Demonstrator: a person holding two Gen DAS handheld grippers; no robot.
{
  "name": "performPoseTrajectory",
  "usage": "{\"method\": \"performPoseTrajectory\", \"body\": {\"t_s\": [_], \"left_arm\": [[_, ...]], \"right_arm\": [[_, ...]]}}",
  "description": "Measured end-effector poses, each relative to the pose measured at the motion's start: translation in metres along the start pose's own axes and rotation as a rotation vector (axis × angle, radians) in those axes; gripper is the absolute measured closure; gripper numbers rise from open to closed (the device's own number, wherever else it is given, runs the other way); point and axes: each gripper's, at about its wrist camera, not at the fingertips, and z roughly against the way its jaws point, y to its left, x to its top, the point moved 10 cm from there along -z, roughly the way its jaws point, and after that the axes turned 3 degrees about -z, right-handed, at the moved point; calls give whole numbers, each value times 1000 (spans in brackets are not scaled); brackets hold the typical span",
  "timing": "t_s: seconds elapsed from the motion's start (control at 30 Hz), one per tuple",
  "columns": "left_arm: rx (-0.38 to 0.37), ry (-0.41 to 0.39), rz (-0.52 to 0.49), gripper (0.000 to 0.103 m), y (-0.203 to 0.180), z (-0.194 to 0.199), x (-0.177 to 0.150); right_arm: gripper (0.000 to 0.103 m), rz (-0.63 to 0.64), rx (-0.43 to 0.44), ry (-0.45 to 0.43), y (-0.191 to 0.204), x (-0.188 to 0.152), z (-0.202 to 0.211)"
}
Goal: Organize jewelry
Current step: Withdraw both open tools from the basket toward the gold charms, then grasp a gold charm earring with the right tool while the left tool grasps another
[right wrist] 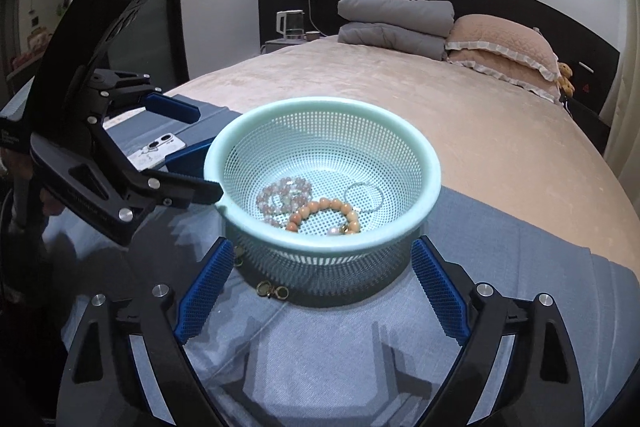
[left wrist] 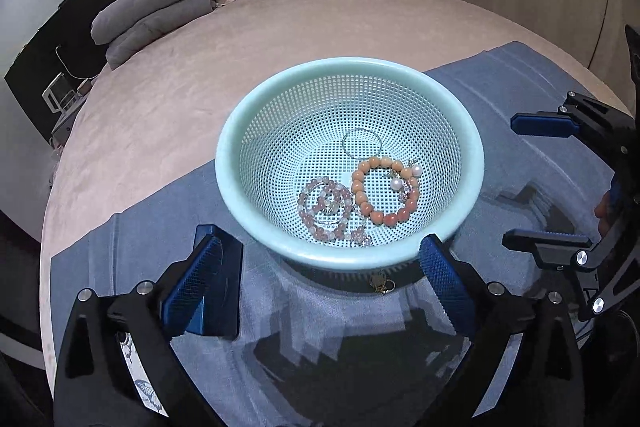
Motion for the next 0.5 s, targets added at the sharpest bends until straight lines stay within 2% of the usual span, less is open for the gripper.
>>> {"method": "performPoseTrajectory", "body": {"t_s": [0.27,0.37,0.5], "left_arm": [[-52,53,27,6,-8,-13,-38],[-84,65,15,7,-15,-24,-51],[-125,74,17,11,-21,-41,-58]], "right_arm": [[18,53,134,36,34,-29,-12],[27,91,158,64,42,-38,-23],[31,125,157,96,46,-45,-39]]}}
